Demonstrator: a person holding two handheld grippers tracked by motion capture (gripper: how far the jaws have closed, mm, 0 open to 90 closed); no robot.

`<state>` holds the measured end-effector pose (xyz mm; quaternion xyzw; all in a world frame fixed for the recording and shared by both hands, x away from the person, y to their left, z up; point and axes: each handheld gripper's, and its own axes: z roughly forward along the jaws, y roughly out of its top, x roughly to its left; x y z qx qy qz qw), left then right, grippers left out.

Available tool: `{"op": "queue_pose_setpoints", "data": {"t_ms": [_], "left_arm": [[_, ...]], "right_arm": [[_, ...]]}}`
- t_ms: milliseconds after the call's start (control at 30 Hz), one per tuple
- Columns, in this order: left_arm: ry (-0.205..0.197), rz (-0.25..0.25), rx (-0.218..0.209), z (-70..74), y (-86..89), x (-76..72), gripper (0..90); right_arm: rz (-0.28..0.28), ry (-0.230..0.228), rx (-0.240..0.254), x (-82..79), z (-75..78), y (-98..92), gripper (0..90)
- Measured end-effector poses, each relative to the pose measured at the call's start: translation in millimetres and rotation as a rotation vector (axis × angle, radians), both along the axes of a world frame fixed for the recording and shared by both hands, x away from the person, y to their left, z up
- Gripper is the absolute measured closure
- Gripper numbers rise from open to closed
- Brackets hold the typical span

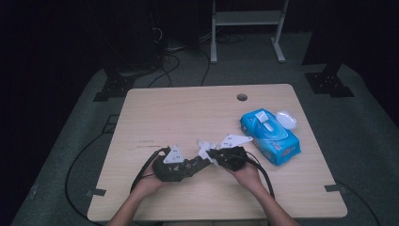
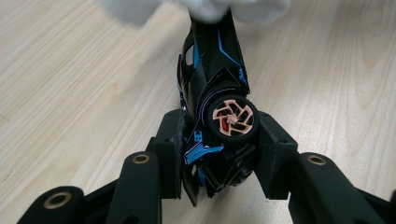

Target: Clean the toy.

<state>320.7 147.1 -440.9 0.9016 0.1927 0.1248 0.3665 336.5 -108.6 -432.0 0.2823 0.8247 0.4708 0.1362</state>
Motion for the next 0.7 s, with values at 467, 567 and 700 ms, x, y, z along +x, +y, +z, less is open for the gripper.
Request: {"op": "queue_pose_setpoints", "data": {"t_ms": [467, 567, 700], "left_arm": [[0.010, 0.006, 0.006, 1.2, -3.4, 8.3, 58.1], [0.011, -0.004, 0.006, 1.6, -2.2, 8.0, 58.4], [0.013, 0.000, -0.006, 0.9, -3.6, 8.5, 58.5]], "right_arm": [[0.015, 0.017, 0.013, -1.3, -1.4, -1.2, 86.6], [-0.006, 0.014, 0.012, 2.2, -1.0, -6.7, 86.6], [-0.048, 0.044, 0.036, 11.4, -3.1, -21.4, 86.6]]}}
